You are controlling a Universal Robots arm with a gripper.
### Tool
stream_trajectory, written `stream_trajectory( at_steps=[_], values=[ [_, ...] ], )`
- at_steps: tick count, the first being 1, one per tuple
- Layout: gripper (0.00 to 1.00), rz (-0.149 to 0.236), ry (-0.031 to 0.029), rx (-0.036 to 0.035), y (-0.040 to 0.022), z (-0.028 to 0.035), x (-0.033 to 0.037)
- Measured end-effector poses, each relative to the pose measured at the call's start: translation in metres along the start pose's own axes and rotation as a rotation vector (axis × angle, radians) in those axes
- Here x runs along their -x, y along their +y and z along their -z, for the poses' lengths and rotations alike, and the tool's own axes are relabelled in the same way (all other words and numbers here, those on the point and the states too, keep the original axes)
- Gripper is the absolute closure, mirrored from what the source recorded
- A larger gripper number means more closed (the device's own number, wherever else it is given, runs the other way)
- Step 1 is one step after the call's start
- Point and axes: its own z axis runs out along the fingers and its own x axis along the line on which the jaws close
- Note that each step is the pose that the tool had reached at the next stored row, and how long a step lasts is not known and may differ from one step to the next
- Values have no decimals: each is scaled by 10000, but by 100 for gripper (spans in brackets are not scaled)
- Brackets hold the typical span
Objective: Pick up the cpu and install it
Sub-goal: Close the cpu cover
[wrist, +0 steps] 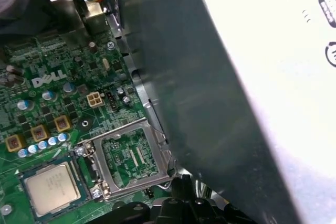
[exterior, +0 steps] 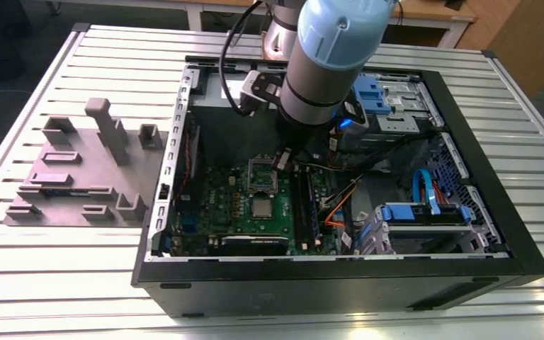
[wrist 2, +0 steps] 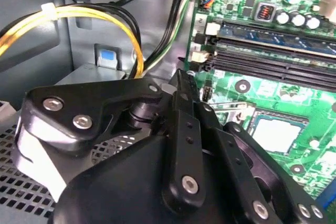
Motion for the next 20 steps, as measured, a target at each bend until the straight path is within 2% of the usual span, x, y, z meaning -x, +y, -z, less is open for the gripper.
stream_trajectory(
  at_steps=[4, 9, 11, 16, 20],
  values=[
    [90, -6, 96, -45, 12, 21, 2],
    [90, -21, 361, -161, 23, 50, 3],
    [90, -25, 431, -191, 28, 71, 5],
    [90, -32, 528, -231, 43, 140, 14],
    [90, -33, 567, -252, 52, 193, 23]
  ],
)
